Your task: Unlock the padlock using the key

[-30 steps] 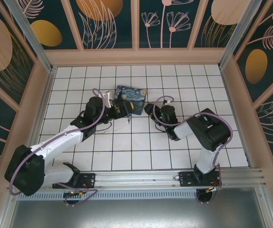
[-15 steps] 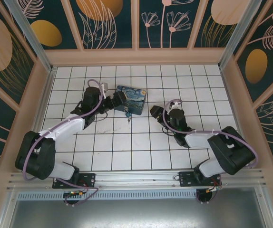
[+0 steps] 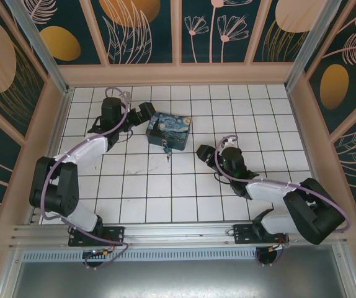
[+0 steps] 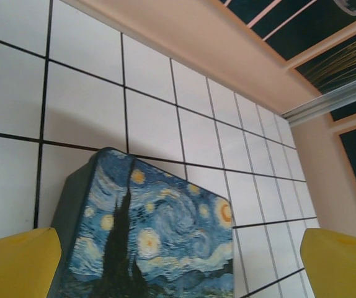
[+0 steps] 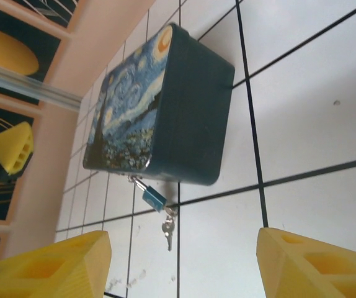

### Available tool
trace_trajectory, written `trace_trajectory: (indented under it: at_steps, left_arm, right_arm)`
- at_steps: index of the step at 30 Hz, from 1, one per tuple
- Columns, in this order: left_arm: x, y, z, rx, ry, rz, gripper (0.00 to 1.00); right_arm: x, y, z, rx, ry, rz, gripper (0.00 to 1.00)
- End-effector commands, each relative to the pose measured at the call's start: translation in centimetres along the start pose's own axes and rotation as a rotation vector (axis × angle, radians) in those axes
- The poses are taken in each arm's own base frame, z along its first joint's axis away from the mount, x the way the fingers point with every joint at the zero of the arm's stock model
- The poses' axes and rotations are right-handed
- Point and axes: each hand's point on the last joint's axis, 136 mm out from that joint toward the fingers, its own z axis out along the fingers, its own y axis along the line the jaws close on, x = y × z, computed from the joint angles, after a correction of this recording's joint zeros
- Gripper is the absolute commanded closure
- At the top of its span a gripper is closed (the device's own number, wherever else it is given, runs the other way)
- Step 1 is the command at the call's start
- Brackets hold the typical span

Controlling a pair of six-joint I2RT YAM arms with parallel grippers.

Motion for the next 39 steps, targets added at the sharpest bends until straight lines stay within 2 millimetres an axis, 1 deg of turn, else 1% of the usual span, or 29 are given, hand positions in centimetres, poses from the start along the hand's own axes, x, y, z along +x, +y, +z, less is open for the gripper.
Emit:
trace_trajectory:
  at_steps: [1, 3, 7, 10, 13, 14, 15, 17, 20, 22, 24, 27, 29, 31, 32, 33, 35, 39]
  left_arm:
    - [-0.7, 1.2, 0.6, -0.024, 0.003, 0.04, 0.02]
    - [-0.8, 2.0, 0.7, -0.037, 0.001, 0.033, 0.02]
    - [-1.2, 3.0, 0.7, -0.042, -0.009, 0.016, 0.01]
    - [-1.1, 2.9, 1.2, -0.014, -0.005, -0.001, 0.01]
    - [-0.9, 2.5, 1.9, 0.031, 0.003, -0.018, 0.01]
    - [-0.3, 3.2, 2.7, 0.025, 0.021, -0.033, 0.01]
    - [-0.1, 3.5, 3.2, 0.028, 0.033, -0.039, 0.02]
    - [0.4, 3.7, 4.1, 0.047, 0.055, -0.054, 0.01]
    - [1.3, 3.6, 5.1, 0.108, 0.091, -0.097, 0.01]
    - [1.9, 3.3, 5.5, 0.143, 0.108, -0.12, 0.01]
    - [2.4, 2.9, 5.3, 0.174, 0.112, -0.135, 0.01]
    - [3.6, 1.8, 5.2, 0.215, 0.138, -0.14, 0.01]
    - [4.1, 0.2, 5.1, 0.258, 0.149, -0.128, 0.01]
    - [5.1, -1.0, 5.2, 0.281, 0.177, -0.119, 0.01]
    - [6.5, -0.8, 5.2, 0.274, 0.206, -0.126, 0.01]
    - [7.1, -1.0, 5.1, 0.278, 0.214, -0.13, 0.02]
    - [8.0, -1.5, 4.7, 0.298, 0.222, -0.142, 0.01]
    - [8.9, -1.8, 3.2, 0.314, 0.215, -0.162, 0.02]
  right_arm:
    - [0.1, 0.5, 0.3, 0.008, 0.001, -0.048, 0.36]
    - [0.3, 0.7, 0.5, 0.004, 0.007, -0.055, 0.36]
    - [0.8, 1.2, 0.6, -0.005, 0.016, -0.09, 0.36]
    - [0.5, 1.5, 0.7, -0.009, -0.001, -0.113, 0.36]
    - [0.8, 2.0, 1.0, -0.029, 0.007, -0.126, 0.37]
    - [0.9, 2.2, 1.1, -0.033, 0.009, -0.127, 0.37]
    - [1.1, 2.3, 1.3, -0.037, 0.012, -0.131, 0.37]
    - [1.6, 2.6, 1.5, -0.041, 0.023, -0.138, 0.37]
    - [2.0, 2.4, 1.7, -0.035, 0.025, -0.133, 0.37]
    - [2.3, 2.3, 1.7, -0.037, 0.026, -0.127, 0.37]
    - [2.6, 2.2, 1.8, -0.043, 0.031, -0.124, 0.37]
    - [3.1, 2.5, 2.2, -0.065, 0.043, -0.139, 0.38]
    - [3.3, 3.1, 2.5, -0.097, 0.053, -0.162, 0.39]
    - [3.7, 3.5, 3.1, -0.115, 0.071, -0.191, 0.39]
    - [3.8, 3.7, 3.3, -0.125, 0.079, -0.204, 0.4]
    - [3.9, 3.9, 3.7, -0.132, 0.089, -0.217, 0.41]
    - [4.0, 4.0, 4.3, -0.13, 0.101, -0.241, 0.42]
    - [3.7, 2.7, 5.3, -0.083, 0.109, -0.271, 0.44]
